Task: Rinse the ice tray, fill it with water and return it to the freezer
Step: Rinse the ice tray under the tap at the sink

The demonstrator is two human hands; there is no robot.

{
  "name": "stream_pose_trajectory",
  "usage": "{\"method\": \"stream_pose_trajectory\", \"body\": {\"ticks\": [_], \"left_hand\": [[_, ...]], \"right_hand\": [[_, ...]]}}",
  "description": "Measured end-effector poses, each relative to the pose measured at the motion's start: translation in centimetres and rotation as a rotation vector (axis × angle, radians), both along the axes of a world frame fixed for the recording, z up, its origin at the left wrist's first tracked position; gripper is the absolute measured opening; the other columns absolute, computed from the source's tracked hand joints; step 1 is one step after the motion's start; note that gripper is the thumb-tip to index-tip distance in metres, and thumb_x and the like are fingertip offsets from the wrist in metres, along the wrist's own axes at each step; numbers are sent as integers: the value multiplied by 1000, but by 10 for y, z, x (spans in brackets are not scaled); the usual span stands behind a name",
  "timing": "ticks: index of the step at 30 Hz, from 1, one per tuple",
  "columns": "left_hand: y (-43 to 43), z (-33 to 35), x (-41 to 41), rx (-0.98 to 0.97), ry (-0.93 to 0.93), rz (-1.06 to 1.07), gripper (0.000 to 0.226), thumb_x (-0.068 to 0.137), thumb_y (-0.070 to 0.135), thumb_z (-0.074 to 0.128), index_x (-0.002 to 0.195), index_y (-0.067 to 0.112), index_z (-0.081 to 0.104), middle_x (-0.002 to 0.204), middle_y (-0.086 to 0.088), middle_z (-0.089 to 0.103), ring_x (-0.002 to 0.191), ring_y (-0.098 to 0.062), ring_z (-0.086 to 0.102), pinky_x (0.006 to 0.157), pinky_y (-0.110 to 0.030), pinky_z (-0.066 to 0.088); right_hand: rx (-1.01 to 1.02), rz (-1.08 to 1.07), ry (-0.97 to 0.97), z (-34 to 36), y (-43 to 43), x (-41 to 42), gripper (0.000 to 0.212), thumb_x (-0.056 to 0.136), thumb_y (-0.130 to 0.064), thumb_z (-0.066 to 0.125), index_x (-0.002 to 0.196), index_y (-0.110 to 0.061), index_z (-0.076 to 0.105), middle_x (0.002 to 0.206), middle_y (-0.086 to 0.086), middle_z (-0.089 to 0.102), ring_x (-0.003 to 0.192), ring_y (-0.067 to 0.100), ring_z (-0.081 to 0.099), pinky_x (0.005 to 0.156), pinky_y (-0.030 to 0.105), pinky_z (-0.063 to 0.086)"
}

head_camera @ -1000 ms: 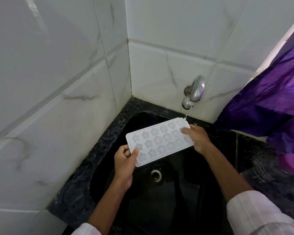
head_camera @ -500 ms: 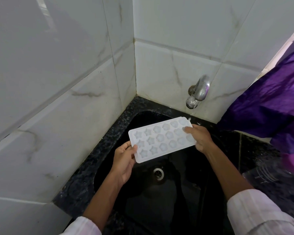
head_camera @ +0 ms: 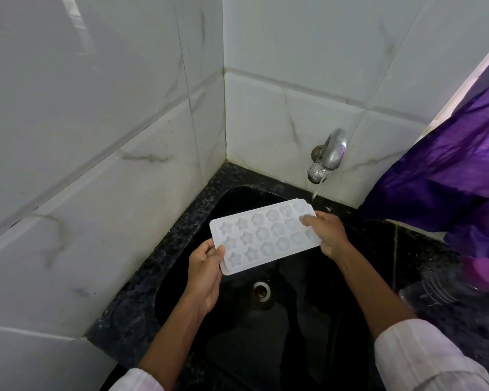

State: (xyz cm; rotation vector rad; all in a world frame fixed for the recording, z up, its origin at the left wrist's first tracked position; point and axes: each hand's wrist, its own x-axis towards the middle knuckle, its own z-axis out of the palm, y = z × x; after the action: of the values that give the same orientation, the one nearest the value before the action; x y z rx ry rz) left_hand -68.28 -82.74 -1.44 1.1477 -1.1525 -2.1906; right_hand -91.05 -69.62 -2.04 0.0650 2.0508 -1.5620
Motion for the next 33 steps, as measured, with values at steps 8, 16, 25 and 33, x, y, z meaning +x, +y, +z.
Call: {"method": "stream_pose_trajectory", "body": {"ticks": [8,16,25,33], "left_hand": [[2,4,-1,-36,-8,17,20,104,4,46,113,12,63,101,-2,77,91,-17,75,67,-29,60],[6,2,0,-46,-15,3,20,104,5,47,118,8,61,112,-8,74,98,-21,74,81,-36,60],[1,7,4,-81,-19,19,20,103,3,47,111,14,62,103,-3,76,92,-17,75,74,-33,61],[5,5,3,-78,-14,29,18,104,5,47,113,10,62,101,-3,77,97,-21,74,82,-37,59]], "right_hand": [[1,37,69,2,1,3,6,85,-9,75,90,-11,73,85,6,74,72,21,70,60,29,57],[50,-53,81,3,-4,1,6,80,-7,72,75,-10,72,80,9,72,69,24,66,61,31,55],[-37,13,-14,-1,-3,4,7,85,-6,74,86,-12,72,89,10,74,74,26,70,69,37,60],[26,-53,142,-6,-10,9,2,83,-15,75,83,-17,74,86,5,74,76,20,69,69,32,57]]}}
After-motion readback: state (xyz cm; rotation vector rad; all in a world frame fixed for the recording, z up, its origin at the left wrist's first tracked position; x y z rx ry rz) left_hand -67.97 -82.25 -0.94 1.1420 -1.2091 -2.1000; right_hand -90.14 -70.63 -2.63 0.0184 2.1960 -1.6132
